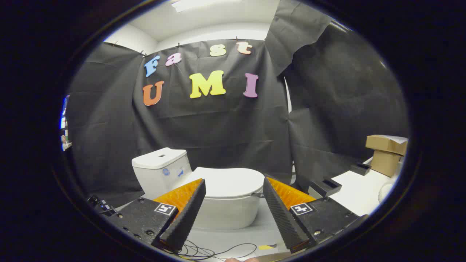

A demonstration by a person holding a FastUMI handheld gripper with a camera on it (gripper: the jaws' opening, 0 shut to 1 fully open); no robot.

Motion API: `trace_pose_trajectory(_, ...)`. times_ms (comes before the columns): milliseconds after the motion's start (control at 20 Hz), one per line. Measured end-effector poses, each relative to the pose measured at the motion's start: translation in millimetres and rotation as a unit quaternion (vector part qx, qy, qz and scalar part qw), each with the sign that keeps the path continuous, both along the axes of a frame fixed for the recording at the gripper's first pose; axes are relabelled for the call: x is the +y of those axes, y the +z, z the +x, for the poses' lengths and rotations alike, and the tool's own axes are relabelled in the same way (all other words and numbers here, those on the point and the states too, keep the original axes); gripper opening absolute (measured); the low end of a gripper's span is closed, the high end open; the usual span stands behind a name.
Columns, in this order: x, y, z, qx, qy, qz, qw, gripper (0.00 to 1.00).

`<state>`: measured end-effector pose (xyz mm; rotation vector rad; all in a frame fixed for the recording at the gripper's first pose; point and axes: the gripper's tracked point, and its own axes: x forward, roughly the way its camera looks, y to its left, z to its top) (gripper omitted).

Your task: Open the toilet lid.

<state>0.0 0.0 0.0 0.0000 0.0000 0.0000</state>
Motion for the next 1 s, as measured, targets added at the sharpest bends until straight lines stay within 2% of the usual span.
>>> trace_pose_trajectory(250, -14.7, -8.9, 0.9, 0.01, -0.014, 0.002, 1.0, 0.99)
trace_pose_trajectory(750, -3.5, -3.2, 2.5, 0.028, -0.012, -0.012, 0.999, 0.99)
trace_pose_trajectory(1000, -11.4, -12.0, 11.4, 0.047, -0.016, 0.0, 0.999, 0.99)
